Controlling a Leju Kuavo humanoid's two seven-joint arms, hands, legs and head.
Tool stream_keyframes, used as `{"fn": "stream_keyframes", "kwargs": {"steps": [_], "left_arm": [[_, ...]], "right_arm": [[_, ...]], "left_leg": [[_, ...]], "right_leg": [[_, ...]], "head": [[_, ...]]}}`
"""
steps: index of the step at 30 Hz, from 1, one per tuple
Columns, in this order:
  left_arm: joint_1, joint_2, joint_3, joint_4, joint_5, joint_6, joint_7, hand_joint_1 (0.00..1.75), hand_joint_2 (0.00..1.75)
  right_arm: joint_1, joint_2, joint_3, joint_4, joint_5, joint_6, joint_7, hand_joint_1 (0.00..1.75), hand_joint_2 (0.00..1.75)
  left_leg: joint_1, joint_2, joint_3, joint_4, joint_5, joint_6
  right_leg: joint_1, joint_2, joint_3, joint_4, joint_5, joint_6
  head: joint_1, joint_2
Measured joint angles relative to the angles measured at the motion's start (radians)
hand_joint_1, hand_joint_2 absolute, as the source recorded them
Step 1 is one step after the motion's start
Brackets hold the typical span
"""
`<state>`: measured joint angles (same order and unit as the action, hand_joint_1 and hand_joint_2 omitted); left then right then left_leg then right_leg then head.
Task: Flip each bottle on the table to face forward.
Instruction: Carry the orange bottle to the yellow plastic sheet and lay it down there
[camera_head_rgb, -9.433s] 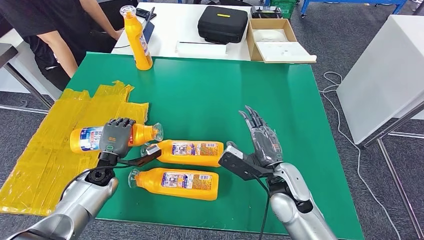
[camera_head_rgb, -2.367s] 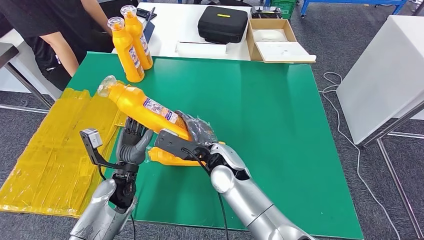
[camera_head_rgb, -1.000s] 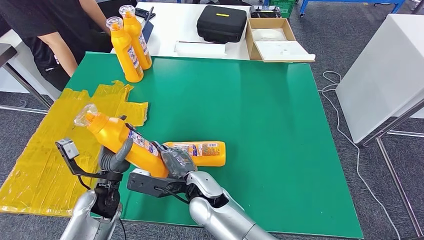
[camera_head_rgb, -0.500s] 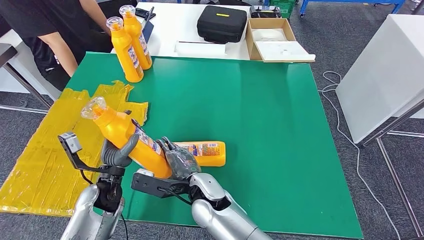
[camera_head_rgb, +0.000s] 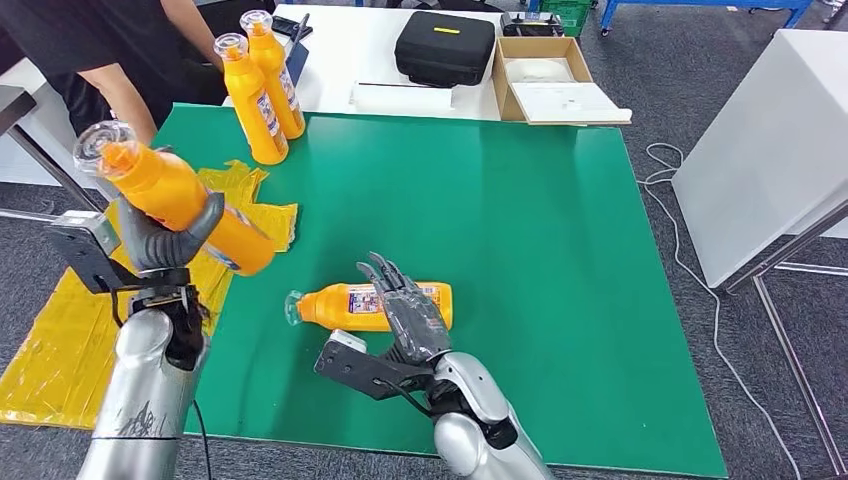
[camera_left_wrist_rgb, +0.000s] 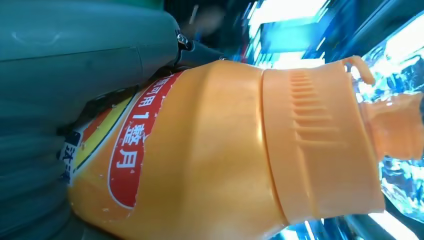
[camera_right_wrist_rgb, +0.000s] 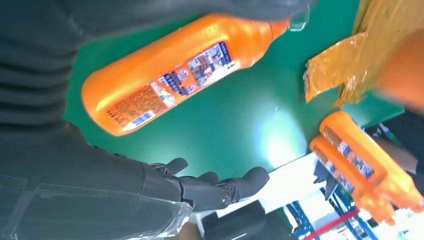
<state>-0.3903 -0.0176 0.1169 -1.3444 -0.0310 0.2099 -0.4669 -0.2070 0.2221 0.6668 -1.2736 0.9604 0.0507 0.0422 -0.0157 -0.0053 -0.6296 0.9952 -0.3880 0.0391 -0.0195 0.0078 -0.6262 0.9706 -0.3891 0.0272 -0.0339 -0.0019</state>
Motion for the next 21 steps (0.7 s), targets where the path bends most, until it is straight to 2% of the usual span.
{"fn": "stream_keyframes", "kwargs": {"steps": [3, 7, 9, 11, 13, 16, 18, 21], "left_arm": [[-0.043, 0.020, 0.038, 0.025, -0.180, 0.151, -0.026, 1.75, 1.75], [-0.068, 0.036, 0.071, 0.048, -0.231, 0.182, -0.030, 1.75, 1.75], [-0.072, 0.039, 0.077, 0.057, -0.299, 0.233, -0.029, 1.75, 1.75], [-0.080, 0.045, 0.081, 0.078, -0.454, 0.337, -0.017, 1.75, 1.75], [-0.099, 0.051, 0.101, 0.113, -0.697, 0.431, 0.004, 1.75, 1.75], [-0.142, 0.053, 0.181, 0.199, -1.092, 0.479, 0.017, 1.75, 1.75], [-0.169, 0.054, 0.245, 0.284, -1.214, 0.482, 0.018, 1.75, 1.75], [-0.189, 0.055, 0.322, 0.399, -1.284, 0.483, 0.044, 1.75, 1.75]], "right_arm": [[0.021, -0.006, -0.011, -0.027, 0.008, -0.001, -0.013, 0.00, 0.00], [0.032, -0.009, -0.016, -0.045, 0.010, -0.001, -0.018, 0.00, 0.00], [0.034, -0.009, -0.017, -0.051, 0.012, -0.001, -0.020, 0.00, 0.00], [0.035, -0.009, -0.017, -0.056, 0.016, -0.002, -0.021, 0.00, 0.00], [0.037, -0.010, -0.018, -0.062, 0.019, -0.002, -0.022, 0.00, 0.00], [0.039, -0.012, -0.019, -0.072, 0.022, -0.002, -0.026, 0.00, 0.00], [0.039, -0.016, -0.019, -0.075, 0.022, -0.002, -0.029, 0.00, 0.00], [0.035, -0.027, -0.019, -0.075, 0.016, -0.004, -0.030, 0.00, 0.00]], "left_leg": [[0.000, 0.001, 0.000, 0.000, 0.000, 0.000], [0.000, 0.000, 0.000, 0.000, 0.000, 0.000], [0.000, 0.000, 0.000, 0.000, 0.000, 0.000], [0.000, 0.000, 0.000, 0.000, 0.000, 0.000], [0.000, 0.001, 0.000, 0.000, 0.000, 0.000], [-0.001, 0.000, 0.000, 0.000, 0.001, 0.001], [-0.001, 0.000, 0.000, 0.000, 0.001, 0.001], [0.000, 0.002, 0.000, 0.000, 0.001, 0.000]], "right_leg": [[0.000, 0.000, 0.000, 0.000, 0.001, -0.002], [0.000, 0.000, -0.001, 0.000, 0.001, -0.002], [0.000, 0.000, -0.001, 0.000, 0.001, -0.002], [0.000, 0.000, -0.001, 0.000, 0.001, -0.003], [0.000, 0.000, -0.001, 0.000, 0.001, -0.003], [0.000, 0.000, -0.001, 0.000, 0.001, -0.003], [0.000, 0.000, 0.000, 0.000, 0.002, -0.003], [-0.001, 0.001, 0.000, 0.000, 0.002, -0.003]], "head": [[0.000, 0.000], [0.000, 0.000], [0.000, 0.000], [0.000, 0.000], [0.000, 0.000], [0.000, 0.000], [0.000, 0.000], [0.000, 0.000]]}}
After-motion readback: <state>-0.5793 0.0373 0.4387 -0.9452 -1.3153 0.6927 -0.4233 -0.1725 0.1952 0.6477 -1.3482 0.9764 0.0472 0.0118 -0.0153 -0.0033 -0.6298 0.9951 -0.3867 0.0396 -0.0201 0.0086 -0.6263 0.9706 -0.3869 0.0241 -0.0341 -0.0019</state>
